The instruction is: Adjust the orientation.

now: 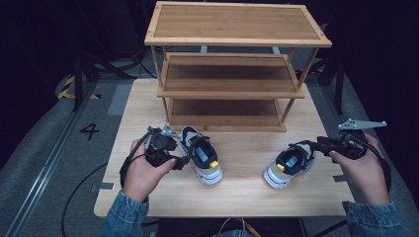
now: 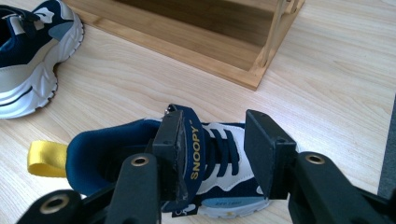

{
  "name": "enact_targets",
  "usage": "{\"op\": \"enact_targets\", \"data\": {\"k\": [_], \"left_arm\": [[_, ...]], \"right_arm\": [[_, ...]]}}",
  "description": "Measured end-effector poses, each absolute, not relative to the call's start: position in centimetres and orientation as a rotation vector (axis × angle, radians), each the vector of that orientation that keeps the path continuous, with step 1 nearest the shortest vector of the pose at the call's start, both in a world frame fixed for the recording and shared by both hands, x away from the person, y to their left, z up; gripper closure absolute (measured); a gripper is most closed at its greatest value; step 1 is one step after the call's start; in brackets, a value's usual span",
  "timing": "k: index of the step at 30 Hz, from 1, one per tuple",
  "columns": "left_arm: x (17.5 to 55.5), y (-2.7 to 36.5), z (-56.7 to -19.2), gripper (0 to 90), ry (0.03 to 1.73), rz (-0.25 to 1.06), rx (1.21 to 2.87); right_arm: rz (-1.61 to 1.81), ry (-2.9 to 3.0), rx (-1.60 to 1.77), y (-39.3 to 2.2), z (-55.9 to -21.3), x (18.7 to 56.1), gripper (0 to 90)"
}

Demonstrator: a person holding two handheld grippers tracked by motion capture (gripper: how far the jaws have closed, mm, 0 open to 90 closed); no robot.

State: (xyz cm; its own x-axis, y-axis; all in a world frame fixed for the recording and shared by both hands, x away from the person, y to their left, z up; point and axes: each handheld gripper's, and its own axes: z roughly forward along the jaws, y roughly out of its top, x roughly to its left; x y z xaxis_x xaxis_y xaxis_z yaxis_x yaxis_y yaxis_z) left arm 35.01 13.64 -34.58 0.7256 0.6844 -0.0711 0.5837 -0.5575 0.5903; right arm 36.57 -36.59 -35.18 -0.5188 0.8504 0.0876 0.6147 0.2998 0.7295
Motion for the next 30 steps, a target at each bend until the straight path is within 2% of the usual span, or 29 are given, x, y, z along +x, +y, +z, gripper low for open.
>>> {"op": "enact_targets", "data": {"k": [9,14,24,29,30], "left_arm": [[33.8,9.0,-34.5,37.2,0.77,0.175,2.405],[34.1,7.6,-35.4,38.1,0.733,0.154,2.436],[34.0,5.8,-36.3,41.9,0.707,0.243,2.457],[33.9,5.6,-36.3,54.1,0.685,0.313,2.458],[33.9,5.6,-36.3,54.1,0.683,0.324,2.458]], "right_arm": [[1.033,2.259,1.333,-36.8,-35.4,36.0,59.1],[1.027,2.26,1.339,-36.9,-35.5,35.8,59.1],[1.015,2.277,1.333,-36.6,-35.7,35.8,59.1],[1.036,2.28,1.326,-36.5,-35.6,35.7,59.4],[1.036,2.28,1.326,-36.5,-35.6,35.7,59.4]]}}
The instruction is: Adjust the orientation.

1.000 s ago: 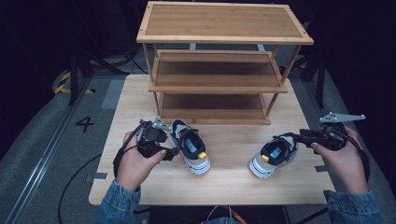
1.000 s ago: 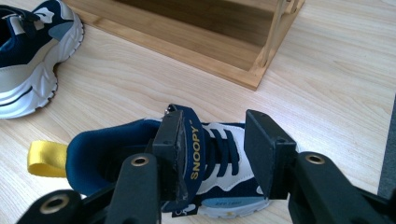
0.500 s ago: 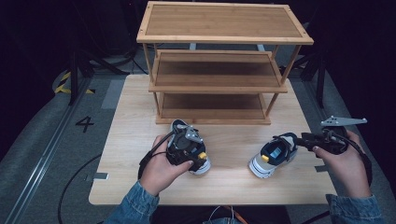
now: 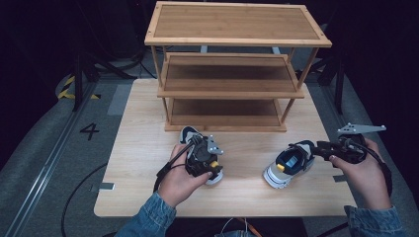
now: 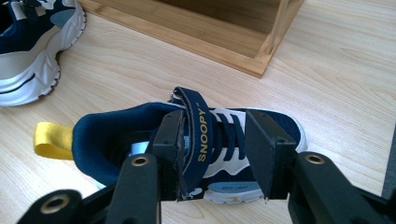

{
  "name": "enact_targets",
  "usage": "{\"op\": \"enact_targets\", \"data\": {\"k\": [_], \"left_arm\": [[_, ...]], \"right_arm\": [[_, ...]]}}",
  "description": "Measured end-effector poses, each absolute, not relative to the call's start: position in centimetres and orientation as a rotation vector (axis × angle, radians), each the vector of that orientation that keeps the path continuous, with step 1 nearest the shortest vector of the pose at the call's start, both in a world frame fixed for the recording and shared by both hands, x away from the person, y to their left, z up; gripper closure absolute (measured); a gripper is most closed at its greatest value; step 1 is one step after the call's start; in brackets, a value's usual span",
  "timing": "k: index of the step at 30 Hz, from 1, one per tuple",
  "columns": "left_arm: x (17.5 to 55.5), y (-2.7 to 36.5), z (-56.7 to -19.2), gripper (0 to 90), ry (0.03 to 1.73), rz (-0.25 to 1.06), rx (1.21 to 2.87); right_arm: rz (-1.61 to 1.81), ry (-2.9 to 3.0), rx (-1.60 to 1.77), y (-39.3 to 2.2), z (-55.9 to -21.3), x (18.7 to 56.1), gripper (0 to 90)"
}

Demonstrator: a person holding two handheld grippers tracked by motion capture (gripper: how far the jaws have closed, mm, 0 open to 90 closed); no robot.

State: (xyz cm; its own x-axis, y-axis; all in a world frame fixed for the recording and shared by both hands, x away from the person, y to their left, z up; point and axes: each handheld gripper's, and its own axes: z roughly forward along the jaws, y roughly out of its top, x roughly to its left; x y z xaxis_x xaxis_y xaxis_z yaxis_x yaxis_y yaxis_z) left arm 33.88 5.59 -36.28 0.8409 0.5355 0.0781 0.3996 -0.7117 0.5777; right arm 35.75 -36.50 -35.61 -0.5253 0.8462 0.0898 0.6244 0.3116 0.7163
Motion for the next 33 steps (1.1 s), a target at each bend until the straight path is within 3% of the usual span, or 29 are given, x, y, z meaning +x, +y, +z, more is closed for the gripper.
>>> {"op": "enact_targets", "data": {"k": [5,11,33], "left_arm": [[34.0,5.5,-36.4,72.4,0.691,0.307,2.468],[34.1,5.5,-36.5,87.4,0.683,0.321,2.483],[32.5,9.6,-35.3,89.2,0.771,0.217,2.577]], "right_arm": [[1.042,2.287,1.324,-36.4,-35.6,35.7,59.9],[1.049,2.291,1.318,-36.3,-35.6,35.7,59.9],[1.067,2.317,1.284,-35.6,-35.5,36.6,59.5]]}}
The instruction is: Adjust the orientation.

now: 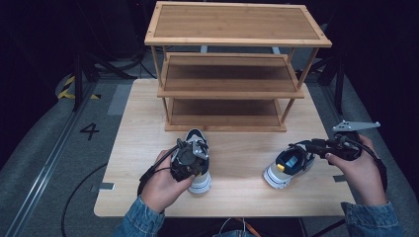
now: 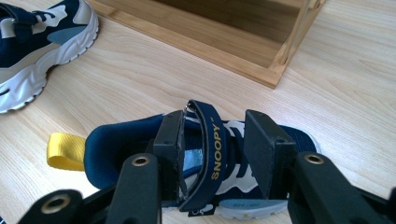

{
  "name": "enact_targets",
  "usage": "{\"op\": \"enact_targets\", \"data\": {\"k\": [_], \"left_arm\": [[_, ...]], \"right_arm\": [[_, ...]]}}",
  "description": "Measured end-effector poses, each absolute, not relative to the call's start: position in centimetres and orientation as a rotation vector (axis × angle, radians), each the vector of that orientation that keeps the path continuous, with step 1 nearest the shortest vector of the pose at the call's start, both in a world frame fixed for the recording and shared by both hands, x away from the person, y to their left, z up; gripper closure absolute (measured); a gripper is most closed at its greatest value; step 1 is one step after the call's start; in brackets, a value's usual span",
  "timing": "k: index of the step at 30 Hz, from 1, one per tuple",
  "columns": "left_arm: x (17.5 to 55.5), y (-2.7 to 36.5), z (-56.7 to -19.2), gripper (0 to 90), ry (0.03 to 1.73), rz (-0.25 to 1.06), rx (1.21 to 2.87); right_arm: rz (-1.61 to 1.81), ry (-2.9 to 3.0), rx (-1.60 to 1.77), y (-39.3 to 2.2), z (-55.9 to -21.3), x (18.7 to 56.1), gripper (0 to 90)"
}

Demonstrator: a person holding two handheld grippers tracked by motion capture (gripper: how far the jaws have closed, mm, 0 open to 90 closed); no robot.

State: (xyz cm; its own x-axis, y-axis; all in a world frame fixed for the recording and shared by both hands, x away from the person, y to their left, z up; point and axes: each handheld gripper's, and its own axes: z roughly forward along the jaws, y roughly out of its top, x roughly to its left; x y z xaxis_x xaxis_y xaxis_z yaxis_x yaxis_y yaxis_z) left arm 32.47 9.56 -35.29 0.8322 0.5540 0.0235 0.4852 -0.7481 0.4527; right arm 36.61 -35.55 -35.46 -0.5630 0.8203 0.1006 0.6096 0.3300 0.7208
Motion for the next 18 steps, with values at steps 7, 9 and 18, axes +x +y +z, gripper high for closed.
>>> {"op": "enact_targets", "data": {"k": [7,9,18], "left_arm": [[32.4,9.7,-35.2,73.5,0.754,0.194,2.517],[32.5,9.4,-35.2,45.6,0.74,0.246,2.507],[34.8,8.9,-38.5,36.7,0.837,0.108,2.567]], "right_arm": [[1.075,2.322,1.274,-35.3,-35.4,36.8,59.3],[1.074,2.322,1.279,-35.3,-35.4,36.8,59.3],[1.064,2.314,1.283,-35.6,-35.6,36.6,58.8]]}}
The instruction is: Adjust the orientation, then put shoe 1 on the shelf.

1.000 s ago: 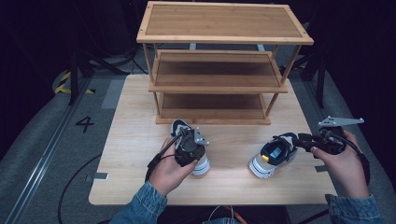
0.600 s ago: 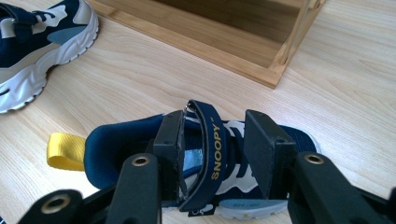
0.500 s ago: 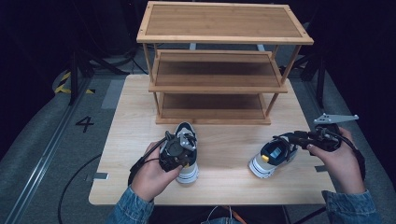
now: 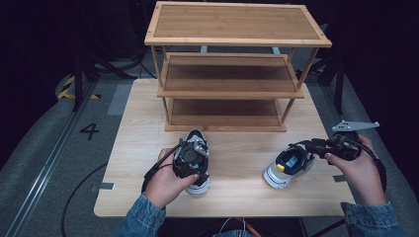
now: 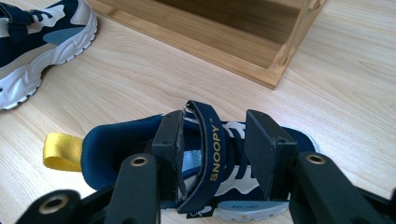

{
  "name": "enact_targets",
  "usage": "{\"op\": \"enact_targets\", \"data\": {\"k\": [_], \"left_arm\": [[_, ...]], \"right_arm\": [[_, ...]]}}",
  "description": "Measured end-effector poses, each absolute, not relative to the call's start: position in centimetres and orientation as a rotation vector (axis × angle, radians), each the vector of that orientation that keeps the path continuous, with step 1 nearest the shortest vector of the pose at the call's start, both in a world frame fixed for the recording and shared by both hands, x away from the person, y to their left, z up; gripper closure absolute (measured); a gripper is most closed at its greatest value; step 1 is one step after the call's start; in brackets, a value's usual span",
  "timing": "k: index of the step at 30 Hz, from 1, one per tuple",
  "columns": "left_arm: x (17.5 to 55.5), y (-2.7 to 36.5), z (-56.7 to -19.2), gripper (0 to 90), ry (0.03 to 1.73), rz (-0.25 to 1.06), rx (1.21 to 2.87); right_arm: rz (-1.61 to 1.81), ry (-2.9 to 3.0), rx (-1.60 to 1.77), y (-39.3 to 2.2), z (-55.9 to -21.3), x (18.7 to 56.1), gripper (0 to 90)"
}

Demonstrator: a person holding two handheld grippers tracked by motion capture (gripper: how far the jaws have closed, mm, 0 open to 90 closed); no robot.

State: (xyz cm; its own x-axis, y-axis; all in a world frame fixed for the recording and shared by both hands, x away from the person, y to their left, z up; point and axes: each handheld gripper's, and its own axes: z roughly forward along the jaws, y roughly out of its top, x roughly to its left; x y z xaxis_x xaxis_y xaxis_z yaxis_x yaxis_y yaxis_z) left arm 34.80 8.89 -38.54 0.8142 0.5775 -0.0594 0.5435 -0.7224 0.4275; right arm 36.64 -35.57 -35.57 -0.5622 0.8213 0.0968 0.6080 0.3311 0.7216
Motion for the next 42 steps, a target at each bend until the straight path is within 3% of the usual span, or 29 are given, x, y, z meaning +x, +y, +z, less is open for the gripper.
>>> {"op": "enact_targets", "data": {"k": [10,14,15,16,25,42], "left_arm": [[35.7,8.4,-40.9,42.1,0.808,-0.001,2.63],[35.7,8.2,-41.1,49.1,0.758,-0.009,2.651],[35.6,8.1,-40.8,53.1,0.7,0.006,2.647],[35.5,8.0,-40.5,64.1,0.692,0.024,2.665],[35.5,7.7,-40.0,66.8,0.661,0.041,2.669],[35.3,6.8,-33.7,67.2,0.558,0.127,2.638]], "right_arm": [[1.063,2.31,1.29,-35.8,-35.6,36.6,58.4],[1.064,2.31,1.283,-35.8,-35.6,36.5,58.4],[1.062,2.31,1.285,-35.8,-35.6,36.5,58.3],[1.059,2.306,1.29,-35.9,-35.6,36.5,58.4],[1.061,2.306,1.282,-35.8,-35.6,36.5,58.5],[1.043,2.267,1.323,-37.0,-35.6,35.0,58.6]]}}
